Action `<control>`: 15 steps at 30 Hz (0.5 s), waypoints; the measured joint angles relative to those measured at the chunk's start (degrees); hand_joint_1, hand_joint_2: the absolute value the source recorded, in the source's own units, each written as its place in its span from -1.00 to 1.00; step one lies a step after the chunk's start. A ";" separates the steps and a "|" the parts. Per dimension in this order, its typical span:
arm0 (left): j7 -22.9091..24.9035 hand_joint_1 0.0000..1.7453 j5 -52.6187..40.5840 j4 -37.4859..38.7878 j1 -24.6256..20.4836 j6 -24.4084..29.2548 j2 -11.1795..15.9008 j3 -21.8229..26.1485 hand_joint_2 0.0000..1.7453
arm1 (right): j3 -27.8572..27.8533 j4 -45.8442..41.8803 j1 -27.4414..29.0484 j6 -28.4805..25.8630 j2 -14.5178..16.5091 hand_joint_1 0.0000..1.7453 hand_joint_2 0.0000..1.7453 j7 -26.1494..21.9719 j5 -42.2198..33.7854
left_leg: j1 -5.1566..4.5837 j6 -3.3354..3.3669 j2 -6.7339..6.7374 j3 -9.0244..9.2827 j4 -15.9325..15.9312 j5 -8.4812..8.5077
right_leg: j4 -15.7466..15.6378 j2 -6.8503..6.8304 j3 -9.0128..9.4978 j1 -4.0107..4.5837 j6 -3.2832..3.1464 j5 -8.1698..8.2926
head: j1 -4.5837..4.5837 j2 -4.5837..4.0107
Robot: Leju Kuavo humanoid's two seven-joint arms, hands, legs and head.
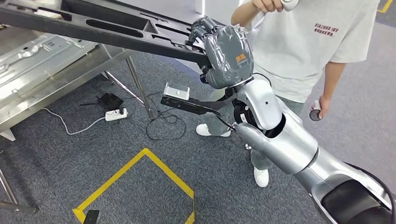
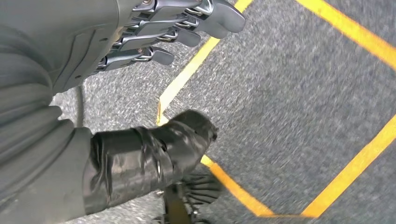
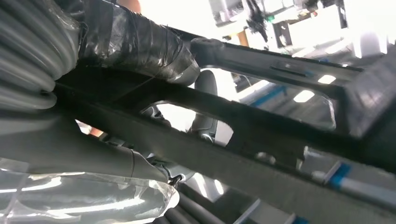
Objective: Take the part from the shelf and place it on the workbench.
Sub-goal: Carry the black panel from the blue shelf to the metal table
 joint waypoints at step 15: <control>-0.08 -1.00 0.19 0.02 -0.29 0.15 -0.04 -0.10 1.00 | -0.02 -0.07 -0.33 0.78 -0.05 1.00 1.00 -0.08 0.22 | -0.54 2.85 3.48 3.90 -6.66 3.11 | 4.90 -3.09 -0.85 0.80 2.05 -4.40 | 0.06 0.00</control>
